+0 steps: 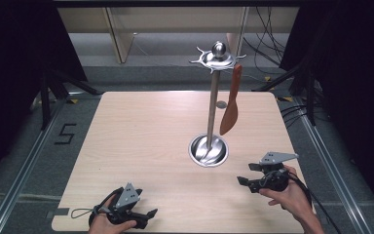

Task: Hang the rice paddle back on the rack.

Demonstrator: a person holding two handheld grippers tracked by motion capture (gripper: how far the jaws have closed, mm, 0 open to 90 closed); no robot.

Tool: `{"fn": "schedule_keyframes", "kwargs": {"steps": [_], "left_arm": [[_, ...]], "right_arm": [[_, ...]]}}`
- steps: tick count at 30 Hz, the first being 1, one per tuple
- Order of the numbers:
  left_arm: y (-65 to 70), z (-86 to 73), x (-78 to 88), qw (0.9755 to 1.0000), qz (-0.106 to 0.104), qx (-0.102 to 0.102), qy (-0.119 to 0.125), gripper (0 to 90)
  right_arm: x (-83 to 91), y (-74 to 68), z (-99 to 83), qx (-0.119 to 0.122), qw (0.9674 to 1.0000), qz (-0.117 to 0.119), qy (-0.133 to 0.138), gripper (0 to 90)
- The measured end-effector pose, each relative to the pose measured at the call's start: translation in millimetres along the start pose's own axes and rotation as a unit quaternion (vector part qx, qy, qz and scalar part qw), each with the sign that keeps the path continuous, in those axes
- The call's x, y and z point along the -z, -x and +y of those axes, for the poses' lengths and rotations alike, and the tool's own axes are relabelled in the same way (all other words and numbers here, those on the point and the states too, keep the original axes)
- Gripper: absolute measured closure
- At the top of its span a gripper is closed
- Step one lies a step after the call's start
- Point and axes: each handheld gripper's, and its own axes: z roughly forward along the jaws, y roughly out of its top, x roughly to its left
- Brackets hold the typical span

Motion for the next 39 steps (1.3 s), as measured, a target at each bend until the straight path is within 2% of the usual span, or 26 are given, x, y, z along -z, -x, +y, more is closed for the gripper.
{"fn": "schedule_keyframes", "kwargs": {"steps": [5, 8, 11, 12, 13, 14, 15, 16, 17, 18, 19, 20, 21, 22, 23, 25, 27, 30, 31, 33, 34, 35, 36, 37, 38, 39], "left_arm": [[-0.1, 0.0, 0.0, 1.0000, 0.000, 0.000, -0.001, 15.8], [0.0, -0.1, -0.1, 1.0000, 0.000, 0.000, -0.001, 15.8], [0.1, 0.0, 0.0, 1.0000, -0.001, 0.000, -0.001, 15.8], [-0.2, 0.0, -0.1, 1.0000, -0.001, -0.001, -0.001, 15.8], [-0.4, 0.0, -0.1, 1.0000, -0.001, -0.002, -0.002, 15.8], [-0.4, 0.0, -0.1, 1.0000, -0.001, -0.002, -0.002, 15.8], [-0.2, 0.0, -0.2, 1.0000, -0.001, -0.002, -0.001, 15.8], [-0.2, 0.0, -0.2, 1.0000, -0.001, -0.002, -0.002, 15.8], [-0.2, 0.0, -0.2, 1.0000, -0.001, -0.002, -0.002, 15.8], [-0.3, 0.0, -0.2, 1.0000, -0.001, -0.002, -0.002, 15.8], [-0.3, 0.0, -0.3, 1.0000, -0.001, -0.002, -0.002, 15.8], [-0.3, 0.0, -0.3, 1.0000, -0.001, -0.002, -0.002, 15.8], [-0.3, 0.0, -0.3, 1.0000, -0.001, -0.003, -0.002, 15.8], [-0.3, 0.1, -0.2, 1.0000, -0.001, -0.003, -0.002, 15.8], [-0.3, 0.1, -0.1, 1.0000, -0.001, -0.003, -0.002, 15.8], [0.3, -0.1, -0.3, 1.0000, -0.001, 0.001, -0.002, 15.8], [0.2, -0.1, -0.3, 1.0000, -0.001, 0.000, -0.002, 15.8], [0.3, -0.1, -0.3, 1.0000, -0.001, 0.001, -0.002, 15.8], [0.2, -0.1, -0.2, 1.0000, -0.001, 0.000, -0.002, 15.8], [0.3, -0.1, -0.2, 1.0000, -0.001, 0.001, -0.002, 15.8], [0.2, -0.2, -0.1, 1.0000, -0.001, 0.001, -0.002, 15.8], [0.1, -0.2, -0.1, 1.0000, -0.001, 0.001, -0.002, 15.8], [0.1, -0.2, -0.1, 1.0000, -0.001, 0.001, -0.002, 15.8], [0.2, -0.2, 0.0, 1.0000, 0.000, 0.001, -0.001, 15.8], [0.2, -0.2, 0.0, 1.0000, -0.001, 0.001, -0.001, 15.8], [0.1, -0.2, 0.0, 1.0000, 0.000, 0.000, -0.001, 15.8]], "right_arm": [[0.6, 0.6, -3.6, 0.006, 1.0000, 0.001, -0.005, 27.7], [1.1, -0.8, -5.1, -0.001, 1.0000, -0.004, -0.005, 27.1], [1.8, -1.4, -6.8, -0.003, 1.0000, 0.002, -0.008, 24.9], [2.1, -2.7, -8.5, -0.006, 1.0000, -0.004, -0.007, 23.5], [2.0, -1.8, -9.1, 0.001, 1.0000, -0.002, -0.006, 22.7], [2.7, -5.7, -10.8, -0.019, 0.9998, -0.005, -0.008, 21.7], [2.4, -2.7, -11.1, 0.005, 1.0000, -0.002, -0.007, 20.6], [2.7, -5.5, -13.0, -0.007, 0.9999, -0.009, -0.006, 19.4], [2.7, -5.5, -13.0, -0.007, 0.9999, -0.009, -0.006, 19.4], [2.8, -3.9, -13.6, 0.007, 0.9999, -0.011, -0.006, 18.7], [4.4, -8.5, -16.3, -0.018, 0.9996, -0.014, -0.017, 18.7], [4.4, -8.5, -16.3, -0.018, 0.9996, -0.014, -0.017, 18.7], [4.3, -6.3, -17.1, -0.001, 0.9998, -0.016, -0.014, 18.7], [4.4, -8.7, -18.8, -0.018, 0.9996, -0.015, -0.015, 18.6], [4.1, -7.1, -19.9, -0.010, 0.9997, -0.016, -0.014, 18.5], [4.1, -7.9, -22.8, -0.017, 0.9996, -0.018, -0.016, 18.4], [4.7, -6.5, -25.0, -0.009, 0.9996, -0.016, -0.021, 18.4], [6.1, -9.6, -30.3, -0.021, 0.9993, -0.019, -0.023, 18.3], [6.2, -9.6, -31.5, -0.014, 0.9995, -0.019, -0.022, 18.3], [6.8, -11.8, -32.4, -0.021, 0.9992, -0.017, -0.031, 18.3], [7.7, -15.0, -34.3, -0.018, 0.9991, -0.025, -0.029, 18.3], [7.6, -14.7, -35.0, -0.008, 0.9994, -0.021, -0.028, 18.3], [7.6, -14.7, -35.0, -0.008, 0.9994, -0.021, -0.028, 18.3], [7.3, -13.1, -35.5, 0.011, 0.9995, -0.018, -0.022, 18.3], [8.5, -14.6, -36.6, 0.008, 0.9994, -0.026, -0.023, 18.4], [9.1, -20.0, -39.1, -0.006, 0.9993, -0.026, -0.027, 18.4]]}}
